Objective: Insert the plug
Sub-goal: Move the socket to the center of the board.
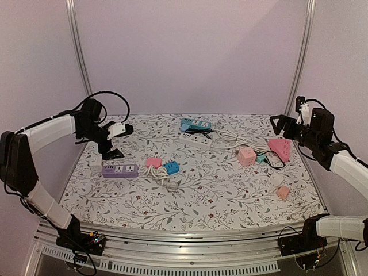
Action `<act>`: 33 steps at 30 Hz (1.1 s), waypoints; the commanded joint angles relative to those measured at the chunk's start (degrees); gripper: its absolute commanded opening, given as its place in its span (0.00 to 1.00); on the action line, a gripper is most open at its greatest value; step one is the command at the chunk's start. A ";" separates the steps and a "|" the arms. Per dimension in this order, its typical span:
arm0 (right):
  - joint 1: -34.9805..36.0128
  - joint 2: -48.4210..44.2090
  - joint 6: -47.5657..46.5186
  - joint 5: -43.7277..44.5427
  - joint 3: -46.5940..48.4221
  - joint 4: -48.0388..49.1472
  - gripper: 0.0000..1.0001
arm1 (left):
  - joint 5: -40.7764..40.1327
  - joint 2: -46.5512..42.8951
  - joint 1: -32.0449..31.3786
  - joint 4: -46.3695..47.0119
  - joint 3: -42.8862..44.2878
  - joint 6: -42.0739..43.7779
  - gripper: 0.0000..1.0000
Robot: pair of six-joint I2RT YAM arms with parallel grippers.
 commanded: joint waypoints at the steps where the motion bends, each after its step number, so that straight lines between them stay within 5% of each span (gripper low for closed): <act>1: 3.29 1.76 1.85 -1.48 1.95 -5.51 0.99 | -5.41 5.97 -0.97 -10.79 -0.15 14.30 1.00; 15: 7.48 5.38 0.24 0.27 3.03 -8.30 0.99 | -9.49 19.09 -1.96 -3.22 -0.75 11.63 0.97; 18: 7.57 5.38 0.48 0.47 2.94 -8.31 0.99 | -10.26 18.58 -3.18 -3.52 -1.57 9.16 0.78; 21: 7.65 5.42 0.91 0.64 2.95 -8.34 0.99 | -8.61 16.50 -5.68 -6.53 -2.72 5.58 0.39; 24: 7.75 5.38 1.44 0.82 2.94 -8.30 0.99 | -7.47 13.81 -8.18 -8.23 -5.94 3.49 0.18; 27: 7.87 5.53 1.92 0.74 3.10 -8.21 0.99 | -6.50 11.07 -10.95 -8.84 -8.30 0.81 0.08; 33: 8.56 6.20 3.67 1.05 3.70 -7.67 0.99 | -3.30 8.05 -21.03 -5.23 -7.60 -12.48 0.06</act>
